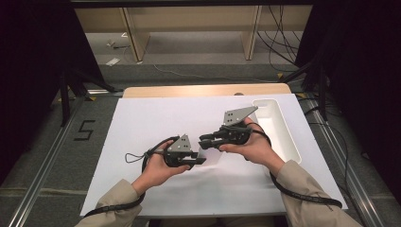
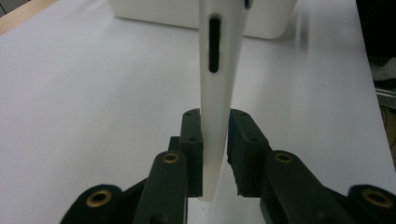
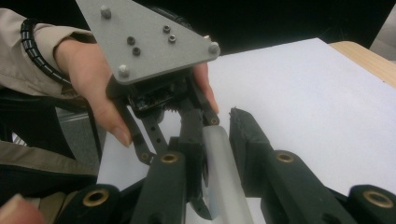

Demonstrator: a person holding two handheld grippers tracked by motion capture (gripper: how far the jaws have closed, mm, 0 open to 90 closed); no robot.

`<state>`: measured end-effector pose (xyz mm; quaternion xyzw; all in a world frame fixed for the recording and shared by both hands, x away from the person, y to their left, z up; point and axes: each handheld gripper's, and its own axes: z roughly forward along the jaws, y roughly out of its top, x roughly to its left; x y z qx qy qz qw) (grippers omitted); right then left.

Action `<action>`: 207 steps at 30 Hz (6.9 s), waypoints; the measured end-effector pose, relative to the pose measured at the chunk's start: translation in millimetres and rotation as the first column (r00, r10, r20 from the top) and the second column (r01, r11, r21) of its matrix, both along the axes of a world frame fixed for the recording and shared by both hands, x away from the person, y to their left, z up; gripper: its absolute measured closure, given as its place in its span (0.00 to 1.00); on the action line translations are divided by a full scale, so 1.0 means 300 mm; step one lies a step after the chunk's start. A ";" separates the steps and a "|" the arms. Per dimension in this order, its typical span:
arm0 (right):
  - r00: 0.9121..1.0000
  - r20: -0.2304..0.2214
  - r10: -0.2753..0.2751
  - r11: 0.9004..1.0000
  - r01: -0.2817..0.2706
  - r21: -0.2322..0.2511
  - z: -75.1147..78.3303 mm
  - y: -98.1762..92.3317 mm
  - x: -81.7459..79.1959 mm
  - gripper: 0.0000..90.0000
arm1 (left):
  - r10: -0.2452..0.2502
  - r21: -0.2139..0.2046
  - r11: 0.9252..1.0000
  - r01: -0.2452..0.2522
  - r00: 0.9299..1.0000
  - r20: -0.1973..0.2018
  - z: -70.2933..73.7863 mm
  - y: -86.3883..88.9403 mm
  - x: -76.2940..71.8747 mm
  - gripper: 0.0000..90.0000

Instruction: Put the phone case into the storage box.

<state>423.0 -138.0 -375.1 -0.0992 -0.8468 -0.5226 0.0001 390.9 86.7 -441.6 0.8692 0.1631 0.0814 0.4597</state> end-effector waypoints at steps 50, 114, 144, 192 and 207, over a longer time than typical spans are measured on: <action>0.904 0.048 -0.425 0.888 0.406 0.217 -0.033 -0.065 0.043 0.18 | 0.350 -0.091 0.930 -0.357 0.933 -0.078 0.028 0.019 0.024 0.89; 0.842 0.016 -0.539 0.822 0.522 0.226 -0.079 0.005 0.001 0.20 | 0.344 -0.113 0.929 -0.351 0.936 -0.080 0.037 -0.075 0.019 0.89; 0.818 0.035 -0.574 0.801 0.551 0.235 -0.042 -0.033 0.006 0.20 | 0.252 -0.024 0.968 -0.251 0.967 0.030 0.048 -0.034 -0.007 0.14; 0.774 0.075 -0.628 0.765 0.597 0.242 0.000 -0.099 0.030 0.20 | 0.241 0.021 0.970 -0.243 0.969 0.060 0.036 0.077 -0.053 0.00; 0.757 0.081 -0.649 0.749 0.616 0.243 0.012 -0.124 0.040 0.20 | 0.244 0.024 0.969 -0.246 0.968 0.060 0.033 0.096 -0.061 0.00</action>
